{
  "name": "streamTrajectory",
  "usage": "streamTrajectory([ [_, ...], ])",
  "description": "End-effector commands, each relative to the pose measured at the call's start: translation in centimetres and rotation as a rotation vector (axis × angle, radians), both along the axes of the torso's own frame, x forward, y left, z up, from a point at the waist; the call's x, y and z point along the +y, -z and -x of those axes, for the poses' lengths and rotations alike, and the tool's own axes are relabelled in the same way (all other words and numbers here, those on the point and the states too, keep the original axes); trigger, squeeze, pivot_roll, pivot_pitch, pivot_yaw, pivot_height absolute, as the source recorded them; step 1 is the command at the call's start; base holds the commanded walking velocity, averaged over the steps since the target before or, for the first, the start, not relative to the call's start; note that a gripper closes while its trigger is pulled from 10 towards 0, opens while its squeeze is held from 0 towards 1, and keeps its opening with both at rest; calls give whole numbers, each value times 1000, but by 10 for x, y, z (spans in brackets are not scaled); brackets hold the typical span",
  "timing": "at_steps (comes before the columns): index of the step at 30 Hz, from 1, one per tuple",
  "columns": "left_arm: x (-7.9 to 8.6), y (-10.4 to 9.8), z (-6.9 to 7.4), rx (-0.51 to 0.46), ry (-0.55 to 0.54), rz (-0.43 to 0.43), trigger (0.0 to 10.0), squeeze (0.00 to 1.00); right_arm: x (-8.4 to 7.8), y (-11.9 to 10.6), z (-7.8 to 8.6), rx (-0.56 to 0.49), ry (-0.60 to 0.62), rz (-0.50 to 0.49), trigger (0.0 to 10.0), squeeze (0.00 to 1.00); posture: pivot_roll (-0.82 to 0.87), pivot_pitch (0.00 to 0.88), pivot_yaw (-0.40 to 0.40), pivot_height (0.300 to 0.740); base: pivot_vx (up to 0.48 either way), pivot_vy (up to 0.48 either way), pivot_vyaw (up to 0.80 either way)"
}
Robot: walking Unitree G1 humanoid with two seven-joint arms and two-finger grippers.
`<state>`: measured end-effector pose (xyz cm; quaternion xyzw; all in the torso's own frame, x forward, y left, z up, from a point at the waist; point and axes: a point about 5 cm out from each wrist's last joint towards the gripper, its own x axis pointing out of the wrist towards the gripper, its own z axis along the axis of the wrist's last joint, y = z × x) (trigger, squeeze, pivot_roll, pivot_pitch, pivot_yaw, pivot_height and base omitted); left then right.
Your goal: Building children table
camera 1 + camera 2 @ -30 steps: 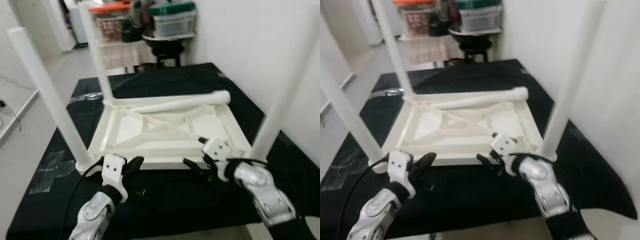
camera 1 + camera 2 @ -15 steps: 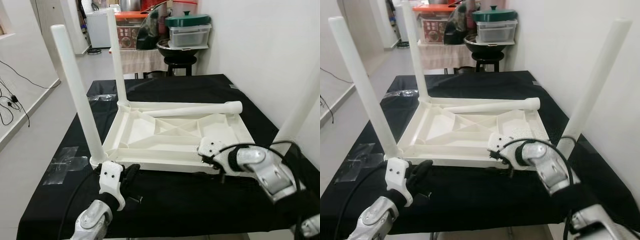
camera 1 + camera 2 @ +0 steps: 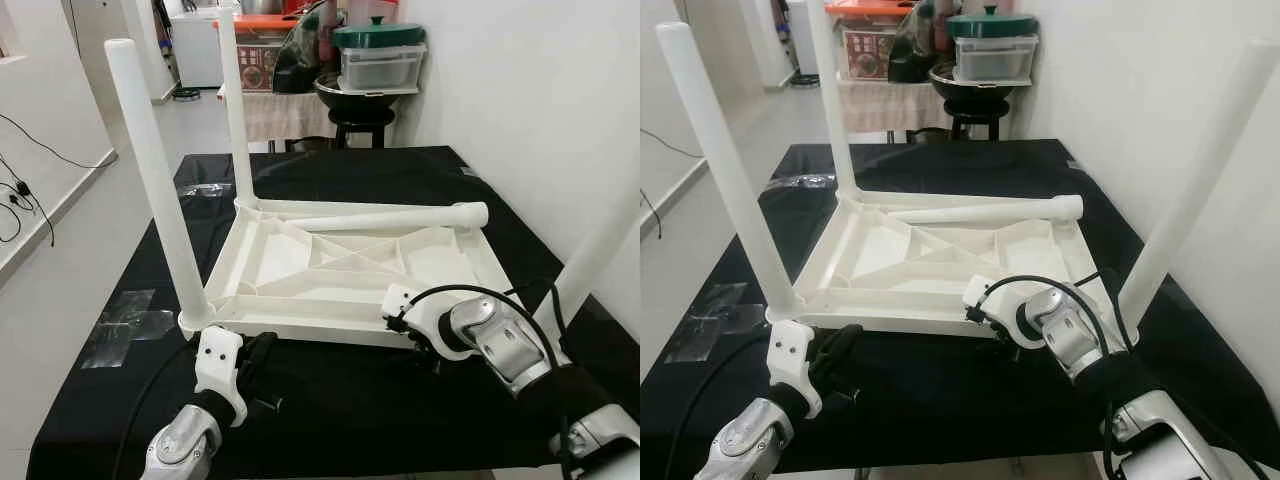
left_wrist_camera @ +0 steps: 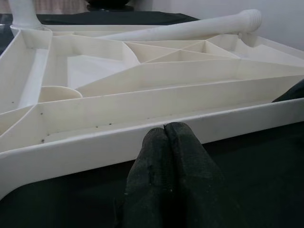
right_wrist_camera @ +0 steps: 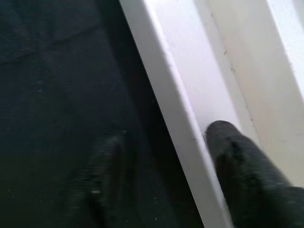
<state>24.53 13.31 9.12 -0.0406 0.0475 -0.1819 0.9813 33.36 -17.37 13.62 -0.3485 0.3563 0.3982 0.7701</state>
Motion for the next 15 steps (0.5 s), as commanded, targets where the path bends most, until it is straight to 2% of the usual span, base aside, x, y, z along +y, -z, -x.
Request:
streamTrajectory([
  [1, -2, 0, 2, 3, 1, 3, 10000, 0, 0, 1, -2, 22, 19, 18, 0, 0, -94, 0, -36, 740, 0, 0, 0],
  [6, -2, -1, 1, 2, -4, 5, 10000, 0, 13, -5, -1, 63, 28, -74, 0, 0, -96, 0, -38, 740, 0, 0, 0],
  [15, -2, -1, 0, 3, -3, 6, 10000, 0, 38, -2, 9, 104, 19, -156, 0, 0, -96, 0, -36, 740, 0, 0, 0],
])
